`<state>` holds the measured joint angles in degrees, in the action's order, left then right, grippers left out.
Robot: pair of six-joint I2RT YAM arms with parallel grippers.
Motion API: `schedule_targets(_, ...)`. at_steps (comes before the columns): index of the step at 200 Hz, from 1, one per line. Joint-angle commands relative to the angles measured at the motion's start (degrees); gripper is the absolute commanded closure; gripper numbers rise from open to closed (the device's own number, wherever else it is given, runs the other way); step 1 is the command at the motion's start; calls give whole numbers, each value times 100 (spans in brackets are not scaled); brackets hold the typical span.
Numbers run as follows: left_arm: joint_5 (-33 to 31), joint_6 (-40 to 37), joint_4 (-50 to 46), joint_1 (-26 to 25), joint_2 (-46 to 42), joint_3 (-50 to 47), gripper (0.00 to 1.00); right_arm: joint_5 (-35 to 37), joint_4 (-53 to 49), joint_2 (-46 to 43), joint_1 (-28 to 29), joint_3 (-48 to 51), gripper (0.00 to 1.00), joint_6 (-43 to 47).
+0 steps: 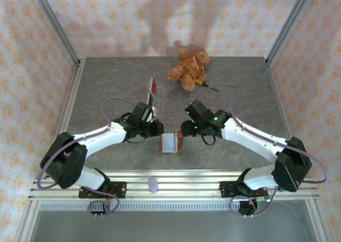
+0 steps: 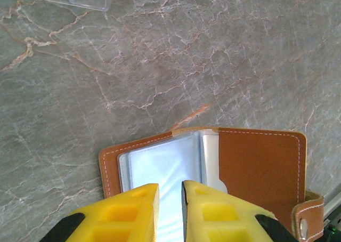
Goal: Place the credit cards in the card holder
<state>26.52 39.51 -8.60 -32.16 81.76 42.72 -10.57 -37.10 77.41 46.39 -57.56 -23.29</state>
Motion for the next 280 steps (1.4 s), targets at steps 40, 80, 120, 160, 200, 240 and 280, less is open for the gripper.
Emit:
schedule_targets(40, -82, -132, -220, 25, 63, 182, 79, 357, -37, 387, 711, 277, 35, -575)
schedule_targets(80, -253, -198, -547, 3, -114, 369, 75, 1501, -380, 486, 722, 417, 49, -839)
schedule_targets(120, 702, -79, 542, -388, 387, 139, 79, 1849, -26, 613, 717, 727, 66, -959)
schedule_targets(160, 299, -319, 661, -466, 734, -126, 82, 1872, 75, 1009, 713, 770, 75, -1300)
schedule_targets(200, -32, -594, 210, -466, 691, 6, 82, 1742, -56, 762, 684, 623, 74, -1171)
schedule_targets(240, -263, -743, 46, -466, 659, 51, 82, 1811, -623, 168, 660, -54, 59, -668)
schedule_targets(280, -289, -787, -33, -458, 666, 167, 82, -138, 6, -51, 534, -442, 49, -338)
